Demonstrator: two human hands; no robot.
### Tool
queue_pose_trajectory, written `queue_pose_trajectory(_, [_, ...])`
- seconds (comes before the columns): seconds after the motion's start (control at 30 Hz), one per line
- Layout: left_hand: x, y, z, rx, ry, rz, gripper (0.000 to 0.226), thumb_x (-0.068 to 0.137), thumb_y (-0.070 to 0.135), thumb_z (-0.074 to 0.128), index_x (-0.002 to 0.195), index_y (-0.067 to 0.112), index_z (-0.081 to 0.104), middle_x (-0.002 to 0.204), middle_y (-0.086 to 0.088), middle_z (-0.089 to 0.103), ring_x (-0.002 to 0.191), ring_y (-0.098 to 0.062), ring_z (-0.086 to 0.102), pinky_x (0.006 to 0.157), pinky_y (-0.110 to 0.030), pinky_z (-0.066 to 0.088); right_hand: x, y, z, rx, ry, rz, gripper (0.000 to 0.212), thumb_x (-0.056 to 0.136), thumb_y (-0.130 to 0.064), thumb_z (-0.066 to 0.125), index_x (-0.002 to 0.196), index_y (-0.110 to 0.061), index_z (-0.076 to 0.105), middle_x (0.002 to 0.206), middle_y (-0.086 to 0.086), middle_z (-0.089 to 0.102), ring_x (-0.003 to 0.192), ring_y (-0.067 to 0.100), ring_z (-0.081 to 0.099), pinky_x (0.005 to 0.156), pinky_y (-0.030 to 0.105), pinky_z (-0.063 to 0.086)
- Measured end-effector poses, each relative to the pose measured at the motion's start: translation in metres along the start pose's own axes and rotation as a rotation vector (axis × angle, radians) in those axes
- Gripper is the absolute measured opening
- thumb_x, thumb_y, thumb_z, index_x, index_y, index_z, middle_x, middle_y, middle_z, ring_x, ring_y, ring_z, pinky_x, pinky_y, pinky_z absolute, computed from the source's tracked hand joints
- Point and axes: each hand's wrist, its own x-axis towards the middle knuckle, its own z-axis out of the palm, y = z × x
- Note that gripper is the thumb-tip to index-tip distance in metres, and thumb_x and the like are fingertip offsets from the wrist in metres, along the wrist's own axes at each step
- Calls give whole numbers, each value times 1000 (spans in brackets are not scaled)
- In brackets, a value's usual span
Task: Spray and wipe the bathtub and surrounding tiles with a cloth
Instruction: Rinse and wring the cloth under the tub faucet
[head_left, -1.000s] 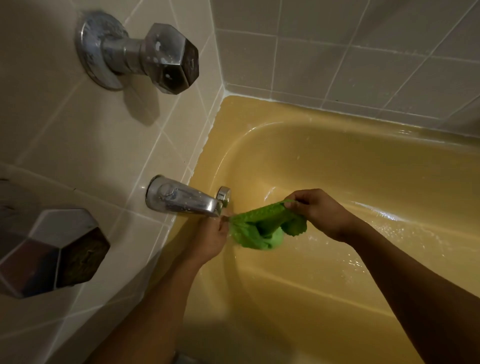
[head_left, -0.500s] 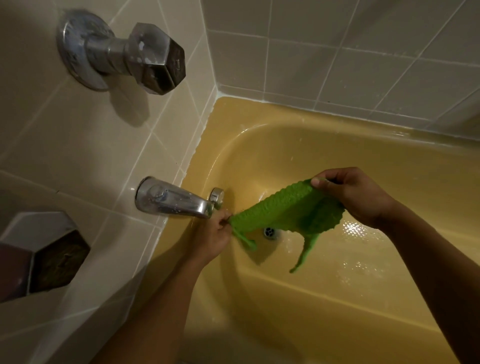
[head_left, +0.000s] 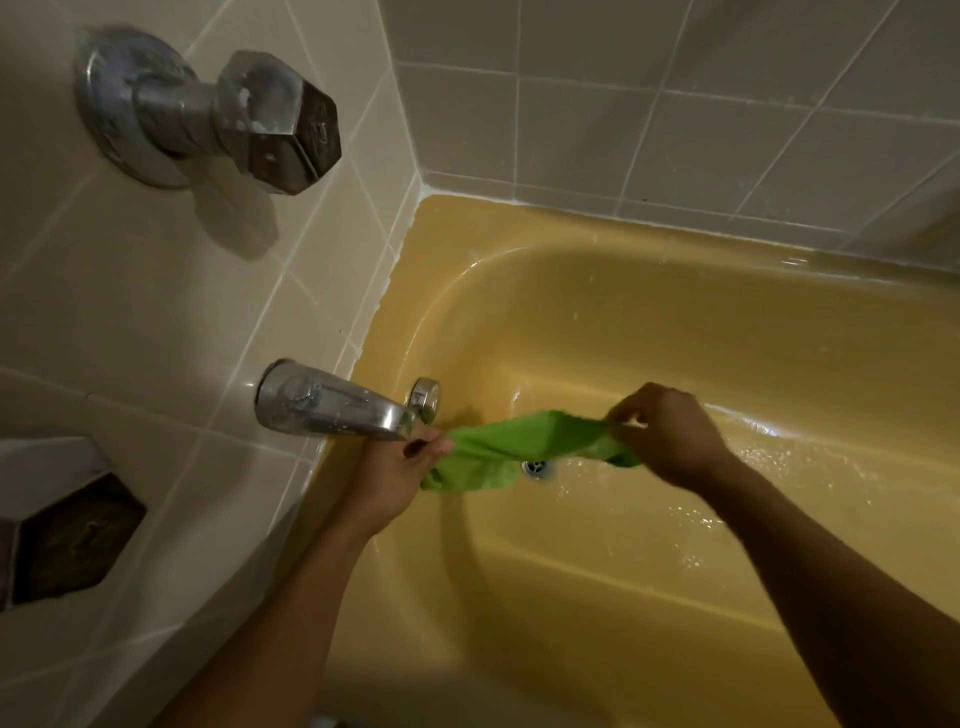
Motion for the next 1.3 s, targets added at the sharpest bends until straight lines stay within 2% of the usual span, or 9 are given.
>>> queue_pose_trajectory(0.17, [-4,11,11,-146,0,-30,10,93,7,70,93,18,73,87,9,73,82,9,67,74,-11,50,1,-78,53,113,-184,-339,58,87,-29,79,141,-28,59,143,-5,59,131,16,52,110,31,40])
queue_pose_trajectory(0.3, [-5,4,-2,-221,3,-86,11,94,11,70,101,15,76,102,7,78,104,-10,70,95,-34,53,6,-111,80,323,-224,-285,30,88,-19,77,118,-19,75,119,0,73,107,16,64,87,25,44])
queue_pose_trajectory(0.53, [-15,-2,-22,19,-94,-58,34,91,1,71,124,13,70,110,5,76,103,-6,71,96,-39,58,13,-121,81,445,-72,-317,12,90,-10,72,95,-17,81,97,-6,77,89,7,69,86,30,55])
queue_pose_trajectory(0.67, [-18,-4,-17,289,-66,41,19,95,16,71,111,27,67,93,18,64,79,22,58,79,-5,48,6,-115,58,722,-51,-181,9,93,-13,72,91,-17,80,90,-9,76,88,10,71,83,29,54])
queue_pose_trajectory(0.73, [-15,-5,-14,265,-12,42,10,97,23,69,107,21,70,87,17,65,73,12,59,66,-2,41,2,-103,40,829,-45,-135,9,93,-12,71,93,-13,79,93,-4,77,92,18,72,85,32,58])
queue_pose_trajectory(0.87, [-5,-3,-7,-216,56,-52,23,93,10,72,115,5,70,102,0,78,102,-14,73,85,-18,52,-2,-69,20,814,-5,-57,7,91,-8,72,89,-11,78,89,1,77,88,18,74,86,33,59])
queue_pose_trajectory(1.0, [3,8,1,-476,118,-81,31,84,-1,77,113,4,69,107,-5,78,101,-17,74,85,-26,59,2,-44,25,335,2,-45,8,88,-13,77,94,-18,79,87,-8,75,80,1,68,71,14,47])
queue_pose_trajectory(1.17, [6,10,6,-478,52,-136,25,86,-2,75,105,14,73,99,1,79,100,-18,74,79,-25,59,4,-86,41,215,-117,-251,55,85,-25,81,136,-25,63,138,-7,62,125,11,55,105,25,42])
queue_pose_trajectory(1.3, [-1,4,-5,-405,5,-55,27,89,-2,72,114,6,72,110,-10,77,108,-25,72,93,-36,57,12,-119,60,314,-175,-372,29,85,-17,80,114,-18,76,108,-2,76,98,12,67,91,34,53])
